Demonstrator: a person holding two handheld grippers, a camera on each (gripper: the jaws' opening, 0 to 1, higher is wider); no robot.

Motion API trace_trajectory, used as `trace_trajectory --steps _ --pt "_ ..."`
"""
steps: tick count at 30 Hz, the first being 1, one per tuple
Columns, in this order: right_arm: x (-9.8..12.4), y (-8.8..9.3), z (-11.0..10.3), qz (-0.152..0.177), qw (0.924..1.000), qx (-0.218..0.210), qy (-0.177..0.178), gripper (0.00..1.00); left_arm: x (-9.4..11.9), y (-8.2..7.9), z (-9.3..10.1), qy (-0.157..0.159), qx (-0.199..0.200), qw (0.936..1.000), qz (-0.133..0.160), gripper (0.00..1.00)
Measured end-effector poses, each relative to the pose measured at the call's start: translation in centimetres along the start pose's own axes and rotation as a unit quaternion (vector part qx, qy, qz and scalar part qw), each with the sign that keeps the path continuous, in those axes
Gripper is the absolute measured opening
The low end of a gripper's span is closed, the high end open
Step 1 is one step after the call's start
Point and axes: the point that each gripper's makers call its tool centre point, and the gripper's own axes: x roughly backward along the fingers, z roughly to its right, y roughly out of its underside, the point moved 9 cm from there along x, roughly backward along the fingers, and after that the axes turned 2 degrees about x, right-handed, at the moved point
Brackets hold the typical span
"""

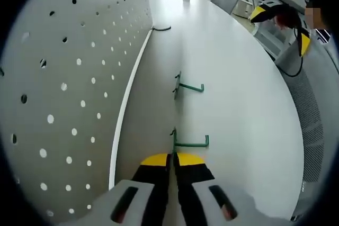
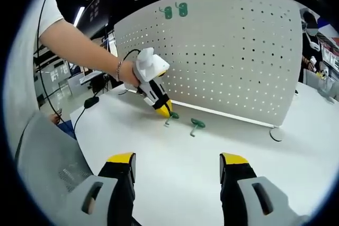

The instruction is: Insert the hook assembly into the mounting plate slot until the hook locks in place.

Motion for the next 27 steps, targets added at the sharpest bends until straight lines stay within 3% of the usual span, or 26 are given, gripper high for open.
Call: trace_trajectory --steps 13,17,18,19,20,21,27 --pt "0.0 0.0 0.0 0.001 1.0000 -0.001 -0.002 0.62 0.0 -0.1 0.2 -0.001 -0.002 1.0000 -0.003 0.03" --pt "0.0 0.0 0.0 0.001 1.0000 -0.002 -0.002 0.62 0.0 -0.1 0.5 -0.003 -0.024 0.9997 -0.005 0.02" --pt "0.0 0.0 0.0 0.002 1.0000 -0.002 -0.002 0.62 0.1 -0.1 0.6 -0.003 -0.024 0.9997 -0.002 0.02" --pt "0.0 0.0 0.0 0.003 1.0000 -0.004 -0.002 0.62 0.1 -0.6 0.6 -0.007 -0.026 0.9991 0.032 0.02" --pt "0.0 0.0 0.0 0.004 1.0000 -0.004 -0.002 0.62 0.3 -0.7 0.6 -0.009 -0.019 0.9990 0.040 0.02" --pt "0.0 -0.1 0.0 0.006 1.0000 -0.003 -0.002 0.62 0.5 -0.7 0.5 -0.012 -0.006 0.9991 0.039 0.02" --pt "0.0 -0.1 0.1 0.009 0.9999 -0.004 -0.002 0.62 1.1 -0.8 0.6 -0.018 -0.022 0.9979 0.059 0.02"
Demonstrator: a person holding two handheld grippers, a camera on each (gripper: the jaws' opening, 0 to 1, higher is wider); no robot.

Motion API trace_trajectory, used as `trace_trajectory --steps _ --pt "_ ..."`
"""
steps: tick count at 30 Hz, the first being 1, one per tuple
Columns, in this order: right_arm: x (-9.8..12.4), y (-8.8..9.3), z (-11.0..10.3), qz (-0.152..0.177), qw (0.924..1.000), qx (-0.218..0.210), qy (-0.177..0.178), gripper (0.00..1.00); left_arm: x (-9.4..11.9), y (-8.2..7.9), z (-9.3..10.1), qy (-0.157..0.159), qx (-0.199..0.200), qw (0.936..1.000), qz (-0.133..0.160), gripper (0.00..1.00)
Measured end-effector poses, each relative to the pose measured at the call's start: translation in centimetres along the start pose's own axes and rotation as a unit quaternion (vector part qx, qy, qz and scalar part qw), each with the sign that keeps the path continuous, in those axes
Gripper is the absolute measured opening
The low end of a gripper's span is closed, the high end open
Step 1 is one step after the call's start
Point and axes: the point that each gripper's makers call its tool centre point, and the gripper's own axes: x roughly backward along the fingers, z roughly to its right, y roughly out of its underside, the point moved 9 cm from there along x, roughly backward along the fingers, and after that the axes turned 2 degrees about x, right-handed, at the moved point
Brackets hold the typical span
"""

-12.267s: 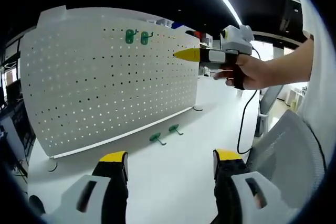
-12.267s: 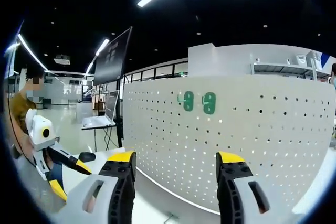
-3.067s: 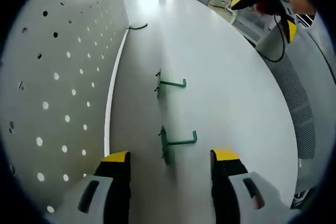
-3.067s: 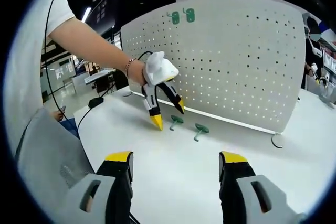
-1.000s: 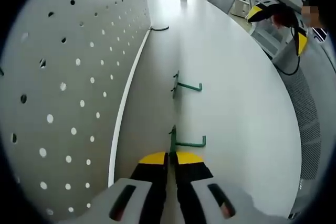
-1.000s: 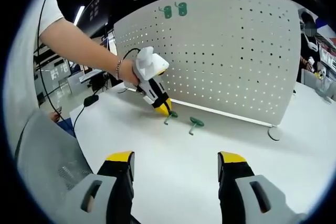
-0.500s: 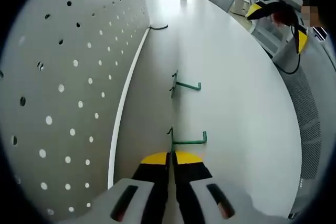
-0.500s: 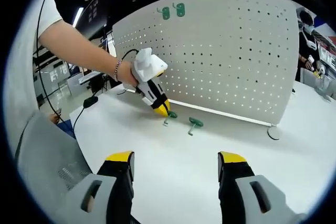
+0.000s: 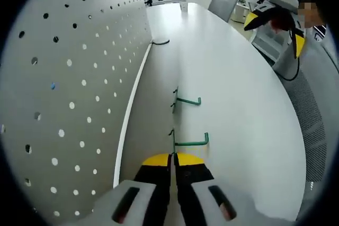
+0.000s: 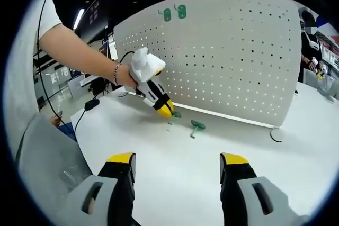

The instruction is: Insert the hook assembly into the mounting plate slot until the hook locks in place.

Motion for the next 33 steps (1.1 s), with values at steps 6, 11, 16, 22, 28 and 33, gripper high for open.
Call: trace_trajectory --steps 6,11,16,22,28,33 --pt "0.0 0.0 0.0 0.000 1.0000 0.000 -0.001 0.62 0.5 -0.2 -0.4 -0.009 0.020 0.9996 0.021 0.02" --pt "0.0 0.0 0.0 0.003 1.0000 0.000 -0.001 0.62 1.2 -0.5 -0.2 -0.018 0.012 0.9993 0.032 0.02" --pt "0.0 -0.1 0.0 0.007 1.0000 -0.003 -0.002 0.62 1.7 -0.5 -0.3 -0.030 0.011 0.9985 0.044 0.02" --pt "0.0 -0.2 -0.1 0.008 1.0000 -0.003 -0.004 0.62 2.1 -0.7 -0.1 -0.037 0.026 0.9970 0.063 0.02" --pt "0.0 -0.3 -0.1 0.011 0.9999 -0.001 -0.004 0.62 2.5 -0.7 0.3 -0.045 0.030 0.9957 0.075 0.02" --pt "0.1 -0.4 0.0 0.014 0.9999 -0.001 -0.002 0.62 3.4 -0.8 0.5 -0.060 0.038 0.9933 0.091 0.02"
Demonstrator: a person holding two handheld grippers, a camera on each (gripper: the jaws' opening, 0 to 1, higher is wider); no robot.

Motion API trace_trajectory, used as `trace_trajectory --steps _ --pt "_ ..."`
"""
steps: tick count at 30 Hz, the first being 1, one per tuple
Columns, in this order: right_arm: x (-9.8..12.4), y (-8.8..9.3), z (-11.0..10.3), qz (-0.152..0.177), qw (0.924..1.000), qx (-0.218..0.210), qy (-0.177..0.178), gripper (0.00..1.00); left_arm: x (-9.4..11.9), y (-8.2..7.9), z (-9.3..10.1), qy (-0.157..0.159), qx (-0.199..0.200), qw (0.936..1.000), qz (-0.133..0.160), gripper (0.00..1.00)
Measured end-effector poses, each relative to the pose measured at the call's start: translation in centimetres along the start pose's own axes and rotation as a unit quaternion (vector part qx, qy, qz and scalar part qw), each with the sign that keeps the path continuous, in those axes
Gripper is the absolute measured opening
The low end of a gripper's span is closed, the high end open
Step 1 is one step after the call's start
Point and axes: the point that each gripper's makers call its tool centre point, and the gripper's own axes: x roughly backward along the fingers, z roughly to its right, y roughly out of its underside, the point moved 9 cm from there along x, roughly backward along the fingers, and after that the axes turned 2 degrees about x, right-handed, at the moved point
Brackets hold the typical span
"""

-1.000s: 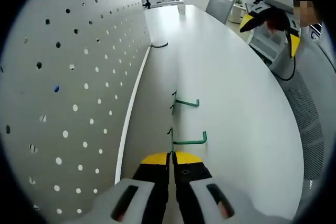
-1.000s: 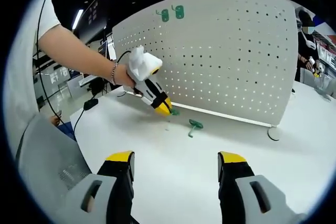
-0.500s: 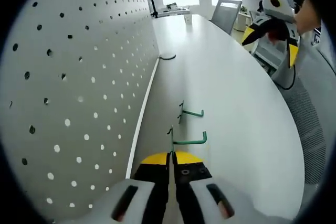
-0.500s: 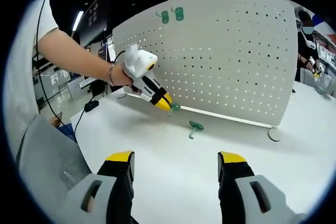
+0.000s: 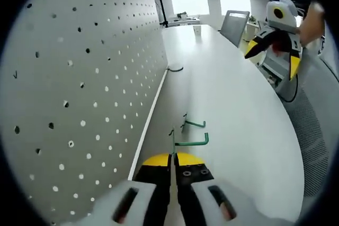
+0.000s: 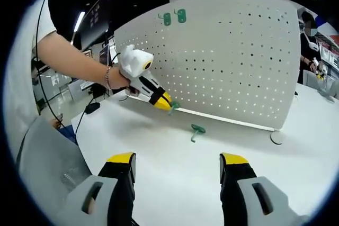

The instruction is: Insert the hook assembly into the mounting plate slot until the hook locks in place.

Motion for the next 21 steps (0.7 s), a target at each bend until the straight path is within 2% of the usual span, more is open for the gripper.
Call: trace_trajectory --steps 4,8,11,21 --pt "0.1 0.0 0.1 0.002 1.0000 -0.002 0.001 0.62 0.7 0.1 0.4 -0.012 0.012 0.9997 0.015 0.02" --pt "0.1 -0.1 0.1 0.005 1.0000 -0.003 0.003 0.62 1.3 0.3 0.8 -0.021 0.013 0.9995 0.019 0.02" --pt "0.1 -0.1 0.0 0.007 1.0000 -0.002 0.001 0.62 1.8 0.3 1.0 -0.029 0.028 0.9987 0.031 0.02" --pt "0.0 -0.2 -0.2 0.005 1.0000 0.006 -0.004 0.62 3.8 -0.1 1.8 -0.059 0.038 0.9948 0.074 0.02"
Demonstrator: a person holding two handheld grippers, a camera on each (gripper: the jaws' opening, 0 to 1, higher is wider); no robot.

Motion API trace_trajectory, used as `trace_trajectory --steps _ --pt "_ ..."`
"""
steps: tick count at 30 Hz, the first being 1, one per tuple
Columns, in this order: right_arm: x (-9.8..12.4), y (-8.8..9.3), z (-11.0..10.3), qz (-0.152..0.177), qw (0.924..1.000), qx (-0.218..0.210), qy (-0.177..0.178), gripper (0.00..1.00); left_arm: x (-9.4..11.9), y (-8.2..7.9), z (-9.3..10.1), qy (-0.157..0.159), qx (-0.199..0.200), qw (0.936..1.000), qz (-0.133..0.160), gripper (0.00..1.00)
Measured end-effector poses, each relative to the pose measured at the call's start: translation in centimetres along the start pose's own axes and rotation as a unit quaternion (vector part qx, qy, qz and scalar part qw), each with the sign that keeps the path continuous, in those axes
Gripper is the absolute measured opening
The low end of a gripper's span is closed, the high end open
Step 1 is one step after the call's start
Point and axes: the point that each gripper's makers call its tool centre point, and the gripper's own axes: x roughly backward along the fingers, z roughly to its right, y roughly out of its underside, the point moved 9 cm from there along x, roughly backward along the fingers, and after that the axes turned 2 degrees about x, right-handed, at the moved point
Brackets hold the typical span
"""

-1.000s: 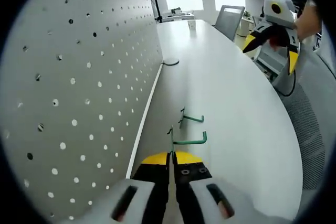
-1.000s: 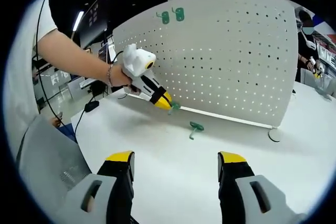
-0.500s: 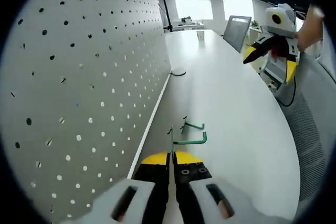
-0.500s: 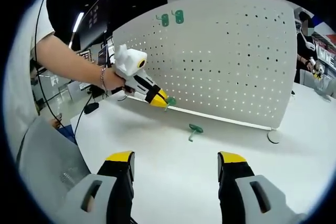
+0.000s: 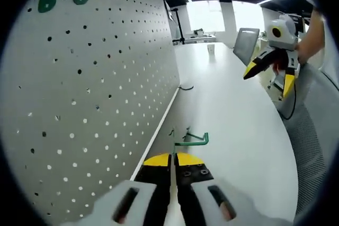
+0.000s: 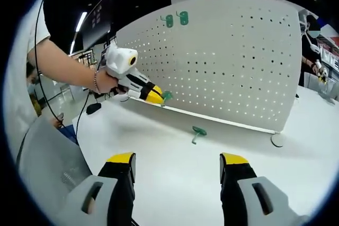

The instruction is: Insert the hook assembly into the mounting plate slot until the hook locks in place.

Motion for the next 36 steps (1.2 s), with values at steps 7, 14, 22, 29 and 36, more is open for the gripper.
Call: trace_trajectory --steps 7,14,22,29,36 --pt "0.0 -0.1 -0.1 0.002 1.0000 0.000 -0.001 0.62 1.4 -0.9 0.2 -0.025 0.015 0.9991 0.031 0.02" --pt "0.0 -0.2 -0.3 0.001 0.9999 0.013 -0.004 0.62 3.0 -1.5 1.3 -0.046 0.032 0.9969 0.055 0.02" --pt "0.0 -0.3 -0.5 0.004 0.9998 0.019 -0.008 0.62 4.8 -1.3 2.4 -0.067 0.041 0.9943 0.072 0.02" --pt "0.1 -0.4 -0.6 0.006 0.9997 0.020 -0.009 0.62 6.1 -1.4 3.0 -0.086 0.055 0.9905 0.092 0.02" --pt "0.1 -0.5 -0.6 0.008 0.9997 0.021 -0.011 0.62 7.2 -2.1 3.8 -0.102 0.063 0.9860 0.116 0.02"
